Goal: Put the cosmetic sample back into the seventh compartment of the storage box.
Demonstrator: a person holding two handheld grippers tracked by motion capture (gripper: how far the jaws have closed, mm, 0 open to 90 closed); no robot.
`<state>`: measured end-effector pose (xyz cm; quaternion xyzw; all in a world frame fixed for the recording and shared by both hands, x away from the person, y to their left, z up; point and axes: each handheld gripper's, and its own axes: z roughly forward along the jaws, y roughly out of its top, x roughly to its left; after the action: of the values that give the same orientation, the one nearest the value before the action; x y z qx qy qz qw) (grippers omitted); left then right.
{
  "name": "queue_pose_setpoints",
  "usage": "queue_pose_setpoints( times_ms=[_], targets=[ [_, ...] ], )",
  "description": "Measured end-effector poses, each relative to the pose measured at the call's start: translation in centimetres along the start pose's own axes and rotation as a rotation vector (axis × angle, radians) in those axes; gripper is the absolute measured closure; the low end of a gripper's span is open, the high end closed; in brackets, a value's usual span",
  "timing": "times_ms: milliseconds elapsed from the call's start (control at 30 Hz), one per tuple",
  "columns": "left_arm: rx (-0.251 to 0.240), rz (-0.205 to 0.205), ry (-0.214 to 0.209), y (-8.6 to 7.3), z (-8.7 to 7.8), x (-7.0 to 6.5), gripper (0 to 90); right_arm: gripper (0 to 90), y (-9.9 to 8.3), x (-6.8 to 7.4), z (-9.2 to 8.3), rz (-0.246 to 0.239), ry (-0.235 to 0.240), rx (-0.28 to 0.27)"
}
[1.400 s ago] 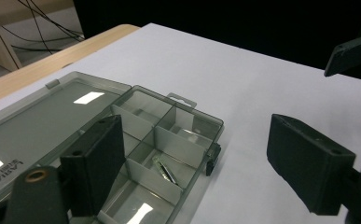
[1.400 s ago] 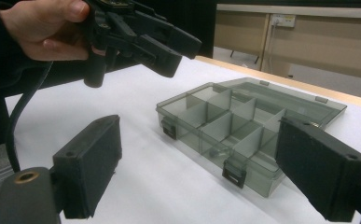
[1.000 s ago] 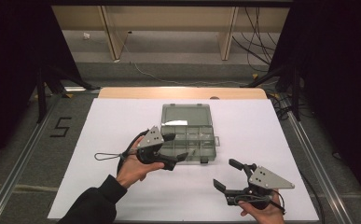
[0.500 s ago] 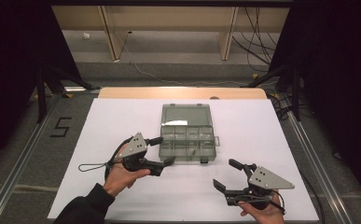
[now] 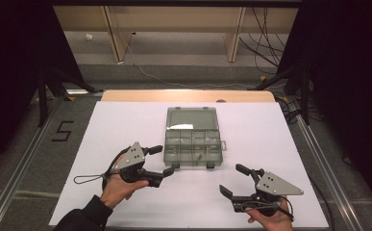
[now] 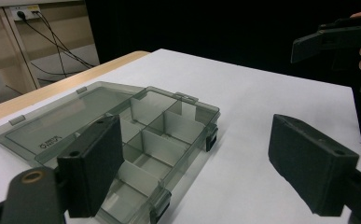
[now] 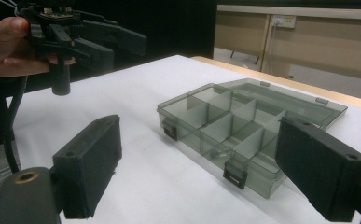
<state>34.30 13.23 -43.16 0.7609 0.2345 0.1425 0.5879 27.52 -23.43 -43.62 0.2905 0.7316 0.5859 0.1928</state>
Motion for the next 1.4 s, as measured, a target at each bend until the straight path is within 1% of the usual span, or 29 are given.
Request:
queue_pose_setpoints(
  times_ms=[33,67,100,200,233,333,367,400,433,467,500,567,633,700,767,800,833,900,967,1000,1067,1133,1167,1200,1233,1300,1400],
  targets=[
    [0.003,0.011,-0.004,-0.1,-0.1,0.0,17.4,15.8,0.0,0.0,0.0,-0.002,-0.003,0.003],
    [0.005,0.002,0.003,-0.2,-0.2,0.0,17.4,15.8,0.0,0.0,-0.1,-0.011,-0.010,0.011],
    [0.007,0.001,-0.002,-0.3,-0.3,-0.1,17.4,15.8,0.0,0.0,-0.1,-0.013,-0.009,0.011],
    [0.015,0.011,0.006,-0.4,-0.5,-0.1,17.4,15.8,0.0,0.0,-0.1,-0.011,-0.010,0.010],
    [0.015,0.005,0.004,-0.5,-0.6,-0.1,17.4,15.8,0.1,0.0,-0.1,-0.006,-0.008,0.013],
    [0.007,-0.002,0.000,-0.7,-0.8,-0.1,17.3,15.7,0.0,0.0,-0.1,-0.011,-0.007,0.008],
    [0.012,0.002,0.011,-0.8,-1.0,-0.2,17.3,15.8,0.0,0.0,-0.1,-0.013,-0.009,0.010],
    [0.010,0.001,0.010,-0.8,-1.1,-0.2,17.3,15.8,0.0,0.0,-0.1,-0.012,-0.007,0.008],
    [0.011,-0.006,0.010,-0.9,-1.1,-0.3,17.3,15.8,0.0,0.0,-0.1,-0.001,0.006,0.008],
    [0.006,-0.003,0.006,-0.9,-1.2,-0.3,17.3,15.8,0.0,0.0,-0.1,-0.002,0.000,0.006],
    [0.006,-0.007,0.009,-0.9,-1.3,-0.3,17.3,15.8,0.0,-0.1,-0.1,-0.018,-0.010,0.007],
    [0.007,-0.003,0.009,-1.0,-1.6,-0.4,17.2,15.8,0.0,-0.1,-0.1,-0.018,-0.010,0.006],
    [0.000,-0.009,0.009,-1.1,-1.8,-0.4,17.1,15.7,0.0,-0.1,-0.1,-0.012,-0.006,0.006],
    [-0.004,-0.017,0.011,-1.3,-2.0,-0.5,17.2,15.7,0.0,-0.1,-0.1,-0.019,-0.009,0.005],
    [-0.007,-0.013,0.016,-1.3,-2.2,-0.4,17.1,15.7,0.0,-0.1,-0.1,-0.020,-0.010,0.005],
    [-0.010,-0.014,0.018,-1.4,-2.4,-0.4,17.2,15.7,0.0,-0.1,0.0,-0.012,-0.004,0.001],
    [-0.018,-0.022,0.019,-1.4,-2.4,-0.5,17.2,15.7,0.0,-0.1,0.0,-0.022,-0.011,0.003],
    [-0.016,-0.021,0.019,-1.5,-2.6,-0.5,17.2,15.7,0.0,-0.1,0.0,-0.013,0.001,-0.002],
    [-0.019,-0.019,0.019,-1.6,-2.8,-0.5,17.1,15.7,0.0,-0.1,0.0,-0.018,0.005,0.000],
    [-0.016,-0.020,0.019,-1.7,-2.9,-0.5,17.1,15.7,0.0,-0.1,0.1,-0.018,0.004,-0.009],
    [-0.018,-0.022,0.025,-1.8,-3.0,-0.5,17.2,15.7,0.0,-0.1,0.1,-0.019,-0.003,-0.005],
    [-0.022,-0.021,0.032,-1.8,-3.1,-0.5,17.2,15.7,0.0,-0.1,0.1,-0.027,0.005,0.005],
    [-0.029,-0.023,0.028,-1.9,-3.2,-0.5,17.2,15.7,0.0,-0.1,0.1,-0.027,0.005,0.006],
    [-0.023,-0.028,0.036,-1.9,-3.3,-0.6,17.2,15.7,0.0,0.0,0.1,-0.023,-0.017,-0.006],
    [-0.027,-0.024,0.035,-1.9,-3.3,-0.6,17.2,15.7,0.0,0.0,0.1,-0.016,-0.017,-0.001],
    [-0.032,-0.031,0.038,-2.1,-3.5,-0.6,17.2,15.7,0.0,0.0,0.1,-0.018,-0.016,0.000],
    [-0.026,-0.033,0.039,-2.3,-3.5,-0.8,17.2,15.7,0.0,0.0,0.1,-0.023,-0.008,0.009]
  ],
)
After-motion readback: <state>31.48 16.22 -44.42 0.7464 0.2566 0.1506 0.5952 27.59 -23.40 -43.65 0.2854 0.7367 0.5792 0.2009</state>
